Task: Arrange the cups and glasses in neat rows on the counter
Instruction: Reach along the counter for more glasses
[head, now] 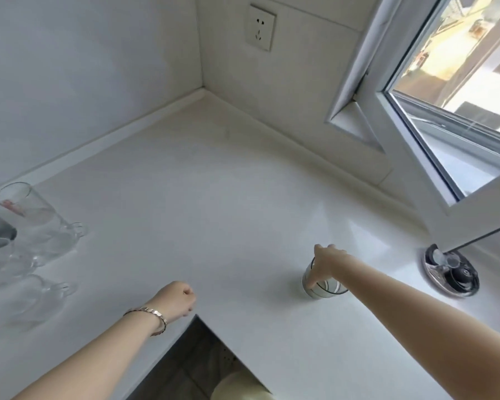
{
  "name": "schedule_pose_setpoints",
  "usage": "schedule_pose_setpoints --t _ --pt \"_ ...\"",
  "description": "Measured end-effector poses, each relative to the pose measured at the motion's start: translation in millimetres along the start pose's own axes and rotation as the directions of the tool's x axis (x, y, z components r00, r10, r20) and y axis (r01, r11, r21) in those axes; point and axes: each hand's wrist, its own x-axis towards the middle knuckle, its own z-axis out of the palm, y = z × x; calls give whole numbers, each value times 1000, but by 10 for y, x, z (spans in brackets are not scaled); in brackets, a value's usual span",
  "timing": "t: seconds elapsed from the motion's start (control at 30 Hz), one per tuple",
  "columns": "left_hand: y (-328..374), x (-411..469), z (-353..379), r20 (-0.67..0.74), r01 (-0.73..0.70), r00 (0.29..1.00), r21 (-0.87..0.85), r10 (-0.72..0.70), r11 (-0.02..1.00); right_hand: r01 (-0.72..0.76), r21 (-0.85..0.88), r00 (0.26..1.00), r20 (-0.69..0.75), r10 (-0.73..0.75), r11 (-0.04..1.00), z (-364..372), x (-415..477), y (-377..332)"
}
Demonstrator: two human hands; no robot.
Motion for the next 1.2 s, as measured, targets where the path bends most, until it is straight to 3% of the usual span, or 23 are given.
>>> schedule_pose_setpoints --t 0.2,0.3,0.57,0.83,1.2 --pt "-214 -283 -165 -72 12 997 -25 -14 1000 41 7 991 -126 -40 999 103 -116 -116" --pt "-509 -534 -338 -124 50 991 -47 -56 998 142 -43 968 -205 -148 989 104 -342 -448" --pt "-1506 -1169 -613 -249 177 948 -104 -198 979 542 -142 764 -328 -556 829 -77 -1030 -2012" --pt "-2080 -1365 -775 -282 263 899 -264 -334 928 693 -310 596 -261 -759 651 -211 -1154 -3314" --pt "-2334 -1033 -1000 -257 355 838 -414 -482 838 725 -446 549 -86 -831 525 -158 -763 -4212"
